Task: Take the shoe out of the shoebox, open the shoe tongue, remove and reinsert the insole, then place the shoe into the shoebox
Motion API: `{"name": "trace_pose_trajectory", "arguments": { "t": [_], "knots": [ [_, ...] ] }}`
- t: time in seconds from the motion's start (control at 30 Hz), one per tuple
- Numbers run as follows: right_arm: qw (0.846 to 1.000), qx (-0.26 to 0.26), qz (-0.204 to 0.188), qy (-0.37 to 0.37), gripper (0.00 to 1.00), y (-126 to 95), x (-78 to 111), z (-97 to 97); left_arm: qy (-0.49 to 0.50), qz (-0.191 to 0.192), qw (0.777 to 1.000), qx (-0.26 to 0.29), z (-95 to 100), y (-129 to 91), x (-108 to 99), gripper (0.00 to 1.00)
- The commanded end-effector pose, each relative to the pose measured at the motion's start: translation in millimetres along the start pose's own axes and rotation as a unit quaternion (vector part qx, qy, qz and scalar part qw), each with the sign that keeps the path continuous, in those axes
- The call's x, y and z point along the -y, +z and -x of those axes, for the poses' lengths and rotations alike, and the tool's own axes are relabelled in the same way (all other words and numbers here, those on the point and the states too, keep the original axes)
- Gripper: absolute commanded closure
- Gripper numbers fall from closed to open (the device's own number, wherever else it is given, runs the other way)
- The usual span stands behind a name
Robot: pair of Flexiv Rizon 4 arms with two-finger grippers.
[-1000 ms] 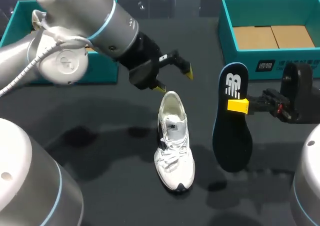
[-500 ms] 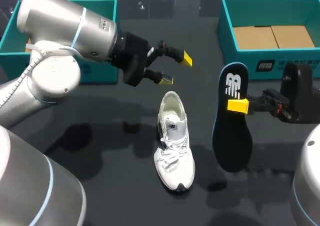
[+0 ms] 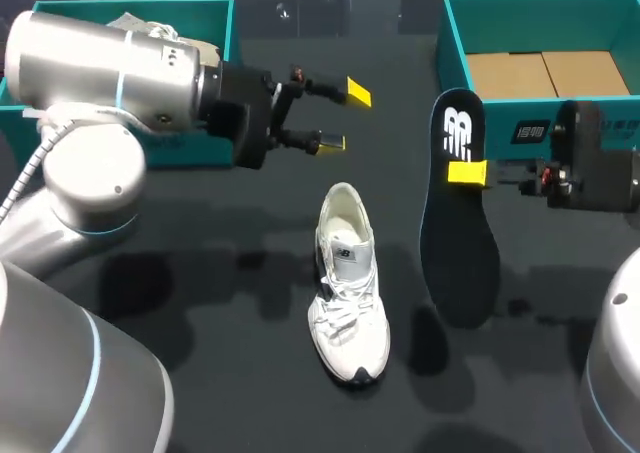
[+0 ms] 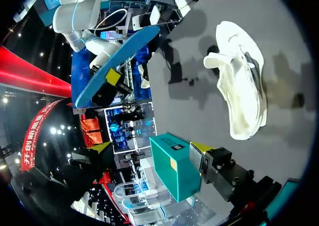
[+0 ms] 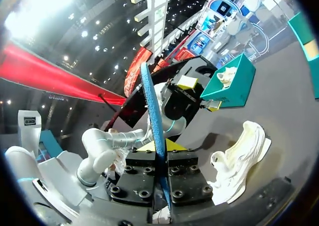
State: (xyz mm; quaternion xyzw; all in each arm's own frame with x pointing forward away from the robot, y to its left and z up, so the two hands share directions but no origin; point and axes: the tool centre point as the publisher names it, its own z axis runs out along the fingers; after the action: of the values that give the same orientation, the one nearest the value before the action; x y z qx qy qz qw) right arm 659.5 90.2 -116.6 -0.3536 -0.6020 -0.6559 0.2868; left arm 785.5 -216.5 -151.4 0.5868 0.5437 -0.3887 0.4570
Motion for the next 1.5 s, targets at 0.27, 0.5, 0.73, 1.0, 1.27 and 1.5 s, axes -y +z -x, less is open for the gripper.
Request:
{"name": "trace_pose_trajectory", "arguments": {
  "t": [0.27,0.5,0.73,1.0,1.27,1.5],
  "knots": [
    [0.999,0.008,0.006,0.051,1.0,9.1,-26.0,51.4,-0.004,0.006,1.0,0.02,-0.6,-9.4,4.3,0.0],
    [0.997,0.013,-0.002,0.071,1.0,16.7,-33.9,57.6,-0.019,-0.003,1.0,0.02,-4.2,-4.9,4.3,0.0],
    [0.991,0.036,0.006,0.132,1.0,40.3,-69.5,78.1,-0.044,0.012,0.998,0.045,0.0,1.0,-3.7,0.0],
    [0.988,0.071,0.005,0.135,1.0,40.6,-72.0,82.2,-0.045,0.022,0.998,0.043,0.5,2.3,-6.4,0.0],
    [0.983,0.054,-0.009,0.176,1.0,47.1,-78.8,92.5,-0.046,0.006,0.998,0.049,-1.4,9.9,-1.2,0.0],
    [0.959,0.05,-0.032,0.277,1.0,66.2,-94.8,121.9,-0.061,-0.01,0.996,0.065,-6.4,17.6,-1.8,0.0]
  ]
}}
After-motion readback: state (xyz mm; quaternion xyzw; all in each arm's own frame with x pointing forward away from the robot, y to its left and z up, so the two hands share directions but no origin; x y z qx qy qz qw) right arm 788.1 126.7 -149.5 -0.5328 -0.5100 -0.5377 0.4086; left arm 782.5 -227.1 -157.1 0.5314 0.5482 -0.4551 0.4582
